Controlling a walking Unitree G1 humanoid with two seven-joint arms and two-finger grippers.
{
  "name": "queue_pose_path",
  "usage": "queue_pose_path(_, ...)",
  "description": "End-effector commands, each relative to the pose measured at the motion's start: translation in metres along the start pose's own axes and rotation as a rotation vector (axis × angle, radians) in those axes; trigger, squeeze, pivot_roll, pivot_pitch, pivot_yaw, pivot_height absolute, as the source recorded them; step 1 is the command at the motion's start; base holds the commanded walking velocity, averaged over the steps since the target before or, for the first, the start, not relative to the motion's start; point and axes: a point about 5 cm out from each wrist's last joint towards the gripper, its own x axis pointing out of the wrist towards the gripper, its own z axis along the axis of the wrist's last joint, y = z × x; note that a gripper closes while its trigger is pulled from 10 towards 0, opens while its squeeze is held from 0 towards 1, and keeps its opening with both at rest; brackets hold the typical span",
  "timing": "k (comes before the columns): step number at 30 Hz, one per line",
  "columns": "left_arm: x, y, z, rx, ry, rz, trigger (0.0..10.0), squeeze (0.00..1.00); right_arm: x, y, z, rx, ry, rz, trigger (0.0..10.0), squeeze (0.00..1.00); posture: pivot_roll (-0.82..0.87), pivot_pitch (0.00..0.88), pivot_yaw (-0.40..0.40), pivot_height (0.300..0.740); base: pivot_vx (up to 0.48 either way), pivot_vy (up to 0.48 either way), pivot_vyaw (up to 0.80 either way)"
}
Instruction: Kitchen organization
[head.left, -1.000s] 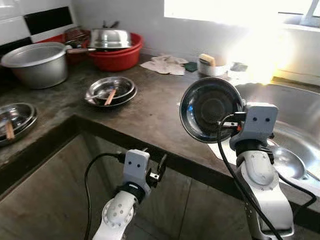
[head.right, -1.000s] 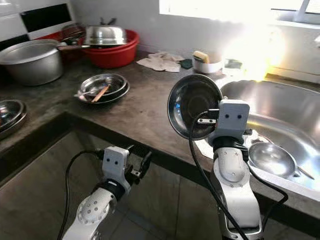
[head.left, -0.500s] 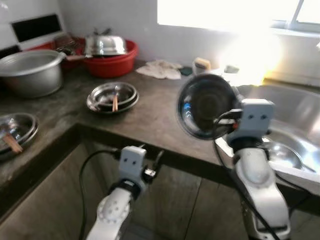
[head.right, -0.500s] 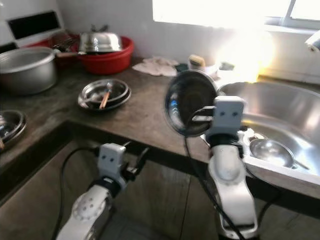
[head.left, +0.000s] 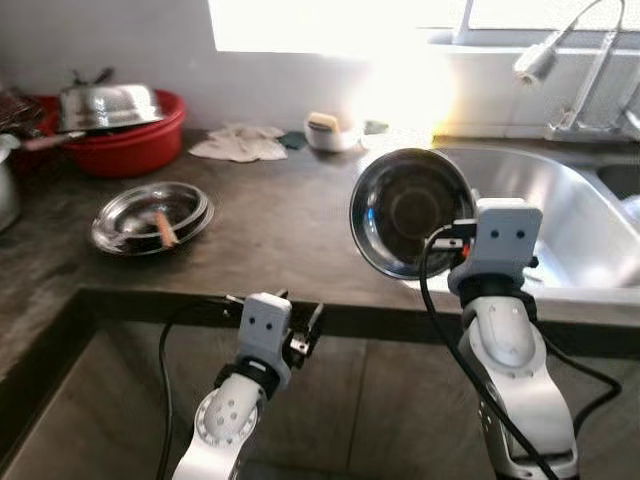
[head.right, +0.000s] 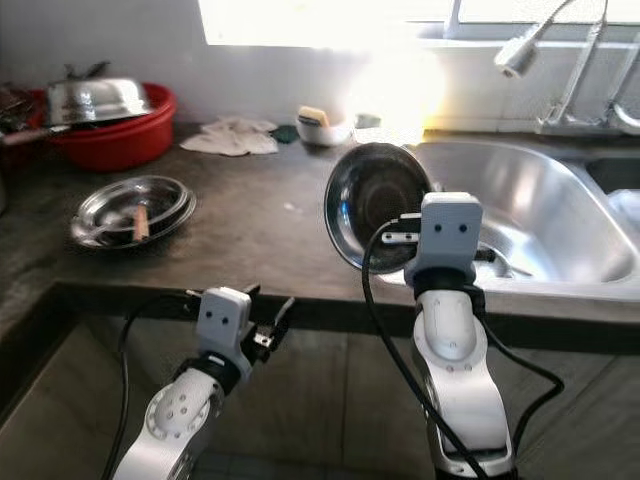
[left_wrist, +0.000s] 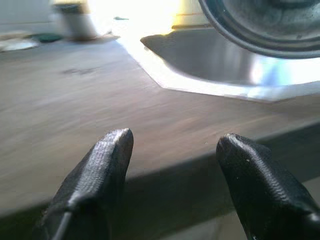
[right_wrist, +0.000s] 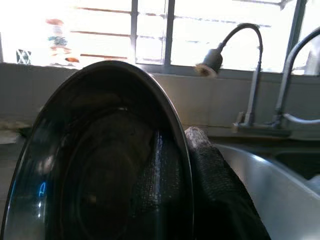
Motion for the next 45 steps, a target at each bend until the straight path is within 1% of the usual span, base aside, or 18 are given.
queue_pose_path(1, 0.001, -0.003, -0.001, 0.028, 0.011, -0.011, 10.0, 0.00, 0.002, -0.001, 0.005, -0.012, -0.028, -0.002, 0.0, 0.00, 0.09, 0.010, -0.001, 0.740, 0.000, 0.000, 0.00)
queue_pose_path(2, 0.000, -0.002, 0.000, 0.036, 0.000, -0.010, 10.0, 0.00, 0.002, -0.001, 0.004, -0.003, -0.019, -0.009, 2.2, 0.00, 0.09, 0.009, -0.003, 0.740, 0.000, 0.000, 0.00)
queue_pose_path(3, 0.000, -0.002, -0.001, 0.034, 0.000, -0.011, 10.0, 0.00, 0.003, -0.001, 0.003, -0.007, -0.016, -0.009, 10.0, 0.00, 0.09, 0.008, -0.001, 0.740, 0.259, -0.401, 0.00)
queue_pose_path(9, -0.001, -0.001, -0.002, 0.049, 0.003, -0.005, 10.0, 0.00, 0.005, -0.003, 0.002, -0.010, -0.007, -0.015, 10.0, 0.00, 0.09, 0.003, -0.004, 0.740, 0.264, -0.398, 0.00)
queue_pose_path(15, 0.001, -0.003, -0.003, 0.055, 0.006, -0.011, 10.0, 0.00, 0.012, -0.008, 0.005, -0.021, -0.018, -0.016, 10.0, 0.00, 0.08, 0.003, -0.004, 0.740, 0.274, -0.391, 0.00)
queue_pose_path(18, 0.001, -0.003, -0.003, 0.057, 0.006, -0.013, 10.0, 0.00, 0.016, -0.011, 0.006, -0.032, -0.024, -0.018, 10.0, 0.00, 0.08, 0.006, -0.003, 0.740, 0.287, -0.381, 0.00)
queue_pose_path(21, 0.001, -0.003, -0.006, 0.051, 0.018, -0.008, 10.0, 0.00, 0.021, -0.014, 0.005, -0.011, -0.008, -0.018, 10.0, 0.00, 0.09, 0.009, -0.005, 0.740, 0.343, -0.333, 0.00)
queue_pose_path(22, 0.001, -0.002, -0.008, 0.055, 0.031, -0.008, 10.0, 0.00, 0.026, -0.018, 0.006, -0.001, 0.001, -0.012, 10.0, 0.00, 0.09, 0.010, -0.006, 0.740, 0.360, -0.315, 0.00)
queue_pose_path(24, 0.001, -0.002, -0.005, 0.052, 0.027, -0.007, 10.0, 0.00, 0.034, -0.021, 0.007, -0.010, 0.024, 0.008, 10.0, 0.00, 0.09, 0.013, -0.005, 0.740, 0.390, -0.276, 0.00)
queue_pose_path(27, 0.001, -0.002, -0.004, 0.048, 0.024, -0.008, 10.0, 0.00, 0.036, -0.021, 0.007, -0.011, 0.031, 0.016, 10.0, 0.00, 0.09, 0.014, -0.004, 0.740, 0.394, -0.270, 0.00)
queue_pose_path(29, 0.002, -0.002, -0.005, 0.020, 0.026, 0.010, 10.0, 0.00, 0.047, -0.024, 0.007, -0.016, 0.063, 0.031, 10.0, 0.00, 0.09, 0.015, -0.007, 0.740, 0.345, 0.000, 0.00)
queue_pose_path(34, 0.001, -0.005, -0.007, 0.018, 0.026, -0.005, 10.0, 0.00, 0.086, -0.027, 0.014, -0.049, 0.142, 0.074, 10.0, 0.00, 0.08, 0.023, -0.008, 0.740, 0.000, 0.000, 0.00)
queue_pose_path(35, 0.001, -0.005, -0.007, 0.018, 0.026, -0.005, 10.0, 0.00, 0.086, -0.027, 0.014, -0.049, 0.142, 0.074, 10.0, 0.00, 0.08, 0.023, -0.008, 0.740, 0.000, 0.000, 0.00)
queue_pose_path(36, 0.000, -0.007, -0.007, 0.014, 0.027, -0.008, 10.0, 0.00, 0.095, -0.027, 0.015, -0.064, 0.168, 0.086, 10.0, 0.00, 0.09, 0.024, -0.009, 0.740, 0.000, 0.000, 0.00)
queue_pose_path(39, -0.002, -0.009, -0.007, 0.011, 0.029, -0.011, 10.0, 0.00, 0.106, -0.027, 0.014, -0.064, 0.203, 0.111, 10.0, 0.00, 0.09, 0.030, -0.013, 0.740, 0.000, 0.000, 0.00)
queue_pose_path(41, -0.003, -0.010, -0.007, 0.008, 0.032, -0.011, 10.0, 0.00, 0.114, -0.028, 0.010, -0.090, 0.244, 0.112, 10.0, 0.00, 0.10, 0.035, -0.015, 0.740, 0.000, 0.000, 0.00)
queue_pose_path(42, -0.004, -0.011, -0.007, 0.005, 0.036, -0.010, 10.0, 0.00, 0.123, -0.027, 0.003, -0.114, 0.303, 0.134, 10.0, 0.00, 0.10, 0.041, -0.020, 0.740, 0.000, 0.000, 0.00)
queue_pose_path(45, -0.007, -0.013, -0.006, 0.003, 0.041, -0.007, 10.0, 0.00, 0.132, -0.027, -0.005, -0.121, 0.360, 0.159, 10.0, 0.00, 0.11, 0.060, -0.028, 0.740, 0.000, 0.000, 0.00)
